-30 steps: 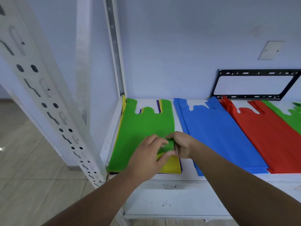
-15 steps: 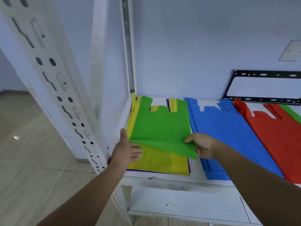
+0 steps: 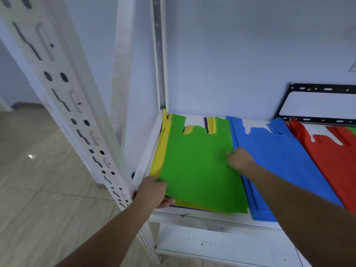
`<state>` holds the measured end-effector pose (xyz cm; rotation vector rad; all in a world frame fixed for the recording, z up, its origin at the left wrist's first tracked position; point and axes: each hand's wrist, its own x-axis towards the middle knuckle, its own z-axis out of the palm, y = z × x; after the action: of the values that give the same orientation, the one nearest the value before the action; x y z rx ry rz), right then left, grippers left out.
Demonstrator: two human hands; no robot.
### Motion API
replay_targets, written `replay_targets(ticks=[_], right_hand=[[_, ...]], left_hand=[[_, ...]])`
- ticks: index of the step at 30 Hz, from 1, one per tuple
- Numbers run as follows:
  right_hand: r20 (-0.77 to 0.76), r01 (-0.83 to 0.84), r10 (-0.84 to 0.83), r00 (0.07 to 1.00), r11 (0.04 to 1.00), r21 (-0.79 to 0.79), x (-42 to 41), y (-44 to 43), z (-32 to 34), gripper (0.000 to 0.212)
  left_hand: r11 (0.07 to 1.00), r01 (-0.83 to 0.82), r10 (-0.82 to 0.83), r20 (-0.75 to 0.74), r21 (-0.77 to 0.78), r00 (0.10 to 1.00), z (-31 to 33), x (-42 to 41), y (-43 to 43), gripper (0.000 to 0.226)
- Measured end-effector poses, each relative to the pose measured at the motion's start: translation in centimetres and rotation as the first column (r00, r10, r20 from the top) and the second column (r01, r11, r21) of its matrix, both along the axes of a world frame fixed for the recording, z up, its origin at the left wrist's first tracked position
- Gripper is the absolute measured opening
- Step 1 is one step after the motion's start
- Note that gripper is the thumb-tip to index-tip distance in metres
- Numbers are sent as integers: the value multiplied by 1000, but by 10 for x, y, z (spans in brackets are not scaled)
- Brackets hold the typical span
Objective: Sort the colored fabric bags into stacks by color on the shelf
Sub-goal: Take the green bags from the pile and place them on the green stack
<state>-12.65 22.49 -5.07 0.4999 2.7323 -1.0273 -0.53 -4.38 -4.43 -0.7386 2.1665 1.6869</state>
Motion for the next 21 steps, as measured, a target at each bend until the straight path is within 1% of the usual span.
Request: replay_targets(ticks=[1, 3, 5, 6, 8, 10, 14, 18, 21], right_hand=[[-45, -17, 20, 999, 998, 65, -1, 0, -2, 33], [-125, -19, 37, 991, 989, 144, -2, 2, -2, 31], [-225, 12, 24, 974, 988, 156, 0, 7, 3, 32], [-270, 29, 14, 963, 988, 152, 2, 12, 7, 32], [-344, 63, -5, 939, 986, 156, 7, 29, 18, 30], [-413, 99, -20, 911, 980, 171, 15, 53, 30, 29], [-506, 179, -66, 860, 967, 180, 40, 111, 51, 25], [-543, 257, -137, 829, 955, 151, 71, 177, 70, 24], [-549, 309, -186, 815, 941, 140, 96, 229, 80, 26]], left_hand=[[997, 34, -36, -29, -70, 999, -2, 0, -1, 17], [974, 76, -106, -133, -215, 985, -9, -1, 0, 20], [940, 77, -164, -239, -333, 957, -13, -1, 4, 23], [935, 70, -174, -276, -348, 945, -13, -1, 9, 26], [946, 73, -186, -342, -316, 921, -11, 0, 25, 40], [949, 110, -224, -386, -296, 895, -4, 2, 47, 45], [942, 160, -288, -472, -294, 833, -3, -3, 96, 34], [934, 209, -347, -603, -290, 719, 7, 0, 155, 15], [924, 224, -379, -660, -311, 649, 16, 7, 204, 15]])
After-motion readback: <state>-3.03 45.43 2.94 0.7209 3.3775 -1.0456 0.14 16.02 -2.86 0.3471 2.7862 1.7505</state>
